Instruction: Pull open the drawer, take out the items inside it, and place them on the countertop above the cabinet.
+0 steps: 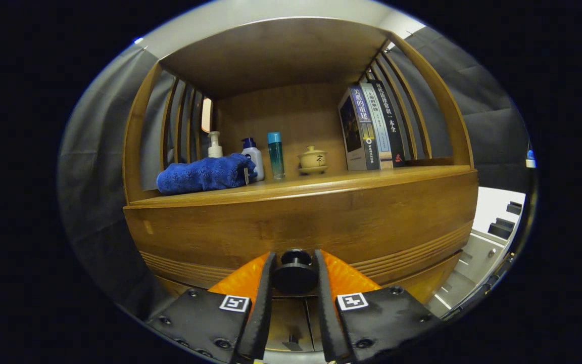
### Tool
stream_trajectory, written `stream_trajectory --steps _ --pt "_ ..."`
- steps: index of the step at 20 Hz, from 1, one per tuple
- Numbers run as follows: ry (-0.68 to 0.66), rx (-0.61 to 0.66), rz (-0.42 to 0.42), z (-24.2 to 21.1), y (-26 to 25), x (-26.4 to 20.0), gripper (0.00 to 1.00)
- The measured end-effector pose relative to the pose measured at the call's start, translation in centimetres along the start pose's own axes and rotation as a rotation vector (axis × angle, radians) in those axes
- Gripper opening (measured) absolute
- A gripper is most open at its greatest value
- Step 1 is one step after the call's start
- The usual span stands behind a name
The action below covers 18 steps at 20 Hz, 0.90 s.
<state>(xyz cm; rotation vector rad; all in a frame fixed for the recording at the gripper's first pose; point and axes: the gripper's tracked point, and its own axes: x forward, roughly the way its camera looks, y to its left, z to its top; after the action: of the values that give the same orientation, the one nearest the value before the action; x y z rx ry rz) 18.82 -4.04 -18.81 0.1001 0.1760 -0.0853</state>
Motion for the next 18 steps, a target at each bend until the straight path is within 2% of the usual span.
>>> stream_trajectory --steps 7,10,18 --pt "0.016 0.056 -0.014 -0.1 0.1 -0.1 0.45" --pt "0.015 0.064 -0.022 0.1 -0.2 -0.8 0.45" --pt "0.012 0.076 0.003 -0.3 0.1 -5.0 0.45"
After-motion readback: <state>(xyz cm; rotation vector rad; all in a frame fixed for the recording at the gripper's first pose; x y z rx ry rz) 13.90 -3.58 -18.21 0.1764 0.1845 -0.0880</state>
